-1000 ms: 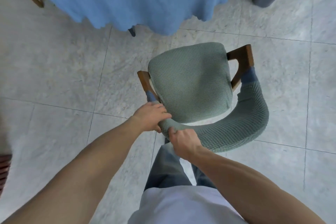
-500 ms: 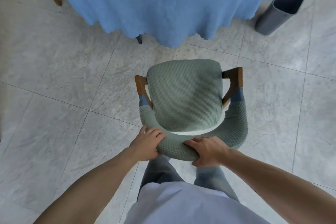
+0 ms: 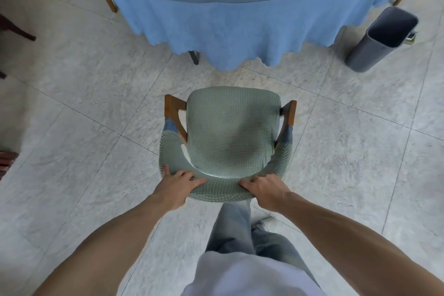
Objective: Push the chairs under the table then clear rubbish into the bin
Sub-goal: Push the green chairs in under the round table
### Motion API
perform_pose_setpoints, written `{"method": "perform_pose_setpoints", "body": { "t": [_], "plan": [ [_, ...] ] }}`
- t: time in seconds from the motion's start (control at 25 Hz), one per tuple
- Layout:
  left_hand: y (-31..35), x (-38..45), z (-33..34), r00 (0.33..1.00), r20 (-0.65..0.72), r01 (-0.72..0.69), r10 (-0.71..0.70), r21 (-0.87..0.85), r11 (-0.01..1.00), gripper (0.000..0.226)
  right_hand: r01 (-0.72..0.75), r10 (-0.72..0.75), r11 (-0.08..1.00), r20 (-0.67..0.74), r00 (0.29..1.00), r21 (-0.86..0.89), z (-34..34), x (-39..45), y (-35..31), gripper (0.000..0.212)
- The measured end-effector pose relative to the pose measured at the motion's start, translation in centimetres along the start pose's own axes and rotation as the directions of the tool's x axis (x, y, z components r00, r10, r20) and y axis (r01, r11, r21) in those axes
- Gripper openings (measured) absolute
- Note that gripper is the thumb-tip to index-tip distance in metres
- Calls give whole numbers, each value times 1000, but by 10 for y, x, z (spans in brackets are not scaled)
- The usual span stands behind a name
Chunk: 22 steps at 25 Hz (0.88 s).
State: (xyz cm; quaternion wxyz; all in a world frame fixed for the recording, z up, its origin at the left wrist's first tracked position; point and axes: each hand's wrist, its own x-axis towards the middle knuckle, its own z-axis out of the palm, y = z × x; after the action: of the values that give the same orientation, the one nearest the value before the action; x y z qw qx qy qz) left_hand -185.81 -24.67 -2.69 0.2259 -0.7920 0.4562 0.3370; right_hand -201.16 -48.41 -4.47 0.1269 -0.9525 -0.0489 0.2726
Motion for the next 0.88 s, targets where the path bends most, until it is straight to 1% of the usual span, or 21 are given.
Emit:
{"method": "perform_pose_setpoints", "body": {
  "t": [0.08, 0.2, 0.24, 0.36, 0.56, 0.68, 0.88],
  "plan": [
    [2, 3, -2, 1000, -4, -9, 9, 49, 999, 84, 43, -42, 997, 18, 999, -67, -8, -3, 10, 52],
    [13, 20, -26, 999, -42, -22, 26, 74, 997, 82, 20, -18, 996, 21, 1000, -88, -24, -6, 39, 53],
    [19, 29, -38, 998, -43, -33, 36, 65, 997, 80, -2, 4, 997, 22, 1000, -82, -30, -7, 53, 53],
    [35, 70, -77, 992, -109, -66, 70, 36, 997, 77, -95, 94, 991, -12, 995, -90, -48, -3, 105, 56],
    [41, 157, -158, 972, -194, -134, 130, -9, 991, 75, -275, 271, 959, -72, 960, -62, -86, 24, 209, 58],
    [34, 202, -208, 961, -220, -167, 166, 12, 986, 76, -351, 347, 936, -112, 931, -20, -110, 42, 255, 56],
    [33, 258, -270, 959, -220, -173, 176, 34, 984, 72, -448, 441, 894, -194, 876, 3, -143, 65, 310, 49]
  ]
}}
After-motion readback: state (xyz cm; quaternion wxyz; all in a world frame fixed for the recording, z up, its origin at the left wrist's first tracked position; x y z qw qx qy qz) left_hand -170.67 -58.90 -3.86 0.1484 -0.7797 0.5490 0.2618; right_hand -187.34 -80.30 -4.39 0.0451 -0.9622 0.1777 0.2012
